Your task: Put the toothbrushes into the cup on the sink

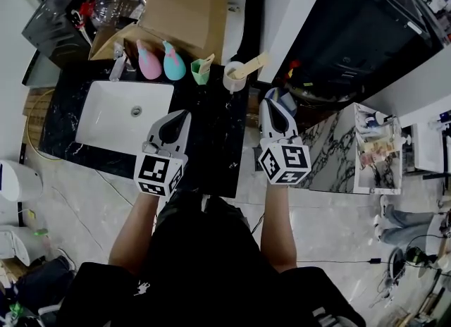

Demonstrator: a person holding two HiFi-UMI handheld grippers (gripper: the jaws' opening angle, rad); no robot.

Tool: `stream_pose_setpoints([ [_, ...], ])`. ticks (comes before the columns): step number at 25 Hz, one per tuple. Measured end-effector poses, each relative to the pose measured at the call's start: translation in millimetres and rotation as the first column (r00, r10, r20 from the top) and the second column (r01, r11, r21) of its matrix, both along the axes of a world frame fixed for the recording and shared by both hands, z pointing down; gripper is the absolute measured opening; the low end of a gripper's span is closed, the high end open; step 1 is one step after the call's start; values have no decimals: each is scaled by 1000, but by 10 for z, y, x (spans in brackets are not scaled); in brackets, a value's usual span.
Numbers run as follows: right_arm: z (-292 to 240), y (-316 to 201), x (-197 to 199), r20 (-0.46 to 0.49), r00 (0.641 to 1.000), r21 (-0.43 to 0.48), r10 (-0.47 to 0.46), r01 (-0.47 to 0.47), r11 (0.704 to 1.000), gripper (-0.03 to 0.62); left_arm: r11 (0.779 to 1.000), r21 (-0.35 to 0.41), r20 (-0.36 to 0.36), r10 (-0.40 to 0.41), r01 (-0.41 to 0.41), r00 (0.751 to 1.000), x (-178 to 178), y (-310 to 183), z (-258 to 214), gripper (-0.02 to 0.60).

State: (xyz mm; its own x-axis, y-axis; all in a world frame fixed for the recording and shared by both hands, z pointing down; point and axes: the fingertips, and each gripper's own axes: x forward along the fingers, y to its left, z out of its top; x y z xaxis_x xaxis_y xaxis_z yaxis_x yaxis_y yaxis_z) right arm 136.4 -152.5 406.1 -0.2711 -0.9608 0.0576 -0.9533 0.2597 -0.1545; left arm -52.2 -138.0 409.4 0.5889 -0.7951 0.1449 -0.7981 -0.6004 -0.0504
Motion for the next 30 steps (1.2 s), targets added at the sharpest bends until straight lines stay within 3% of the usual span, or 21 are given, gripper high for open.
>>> stream_pose_setpoints([
  [10,-129,197,-175,-40,999,13,9,-9,1000,2,999,37,-36,20,-19,999,-162,39,-146,2],
  [23,-473,622,-593,-84,989,33,120,-118,993,2,993,59,-61,107,-103,992,-588,68,-373,2],
  [30,-664,890,-830,-65,985,61,157,-153,986,2,982,106,-69,164,-156,984,-728,149,-547,2],
])
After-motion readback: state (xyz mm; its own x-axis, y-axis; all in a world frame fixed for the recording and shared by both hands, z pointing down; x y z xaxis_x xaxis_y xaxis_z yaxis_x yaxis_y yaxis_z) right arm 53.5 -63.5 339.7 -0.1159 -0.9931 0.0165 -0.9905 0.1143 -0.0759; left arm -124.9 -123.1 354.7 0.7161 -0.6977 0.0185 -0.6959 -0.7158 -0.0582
